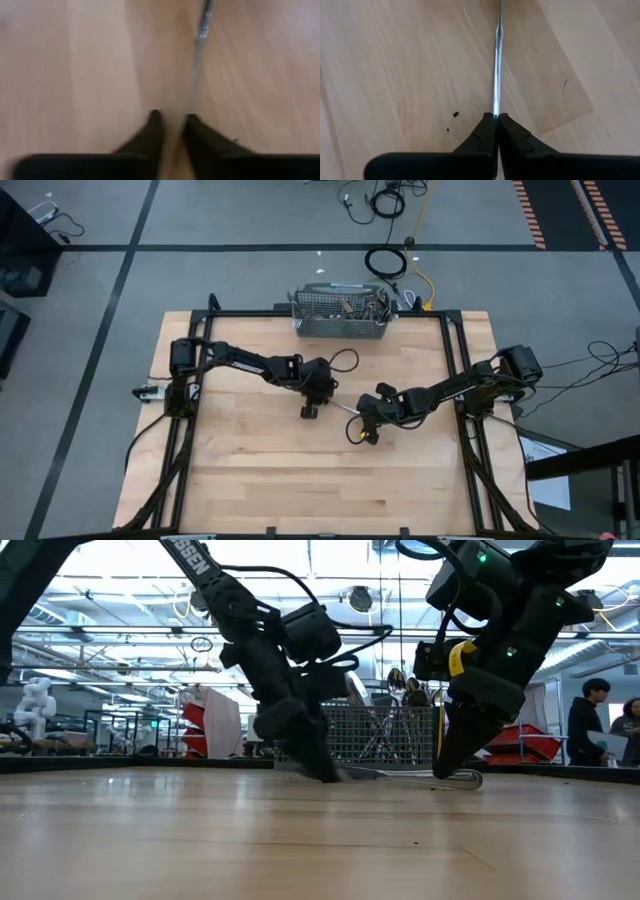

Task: Sort silverware
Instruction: Put the silver table knife into the silverware organizer

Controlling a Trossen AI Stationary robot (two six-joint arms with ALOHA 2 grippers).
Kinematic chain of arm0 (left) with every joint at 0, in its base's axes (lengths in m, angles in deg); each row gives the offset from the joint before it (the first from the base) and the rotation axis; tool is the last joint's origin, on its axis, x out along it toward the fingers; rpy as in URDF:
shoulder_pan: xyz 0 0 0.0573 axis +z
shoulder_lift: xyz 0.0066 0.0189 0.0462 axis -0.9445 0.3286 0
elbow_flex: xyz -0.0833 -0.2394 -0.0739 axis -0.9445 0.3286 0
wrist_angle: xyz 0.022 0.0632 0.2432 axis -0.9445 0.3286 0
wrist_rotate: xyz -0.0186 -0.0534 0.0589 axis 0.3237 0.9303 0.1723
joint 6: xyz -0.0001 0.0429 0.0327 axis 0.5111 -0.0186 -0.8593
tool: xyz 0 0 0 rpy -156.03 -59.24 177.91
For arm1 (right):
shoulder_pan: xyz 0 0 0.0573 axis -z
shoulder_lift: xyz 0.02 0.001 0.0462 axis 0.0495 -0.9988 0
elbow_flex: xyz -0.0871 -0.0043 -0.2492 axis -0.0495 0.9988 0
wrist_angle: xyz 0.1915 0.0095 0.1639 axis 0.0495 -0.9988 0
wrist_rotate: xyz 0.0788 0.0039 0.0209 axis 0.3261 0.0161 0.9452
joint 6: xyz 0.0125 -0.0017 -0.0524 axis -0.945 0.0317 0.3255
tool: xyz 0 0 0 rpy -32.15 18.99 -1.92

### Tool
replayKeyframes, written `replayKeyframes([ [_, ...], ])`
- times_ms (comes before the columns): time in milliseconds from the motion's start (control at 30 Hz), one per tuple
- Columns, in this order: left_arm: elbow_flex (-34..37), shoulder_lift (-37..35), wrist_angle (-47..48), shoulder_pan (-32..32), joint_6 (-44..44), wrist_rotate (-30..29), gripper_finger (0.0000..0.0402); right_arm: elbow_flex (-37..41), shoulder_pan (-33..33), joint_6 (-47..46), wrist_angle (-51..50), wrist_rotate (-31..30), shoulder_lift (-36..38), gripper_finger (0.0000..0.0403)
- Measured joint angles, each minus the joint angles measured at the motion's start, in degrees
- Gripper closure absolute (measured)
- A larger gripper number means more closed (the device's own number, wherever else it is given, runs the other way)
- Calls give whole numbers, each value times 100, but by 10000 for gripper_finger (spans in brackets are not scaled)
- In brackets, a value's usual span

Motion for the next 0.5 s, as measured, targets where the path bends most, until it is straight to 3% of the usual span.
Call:
replayKeyframes([
  [67, 0, 19, -24, -16, -135, -18, 371, 0, -7, -3, -12, -10, 3, 403],
  [100, 2, 26, -24, -13, -139, 38, 381, 0, -11, 9, -42, -58, 4, 403],
  [300, 31, -170, 159, -133, -163, -15, 394, 2, -11, 50, -27, -22, 103, 403],
  [500, 28, -781, 567, -228, -175, -344, 397, -7, -7, 403, 108, -121, 774, 397],
])
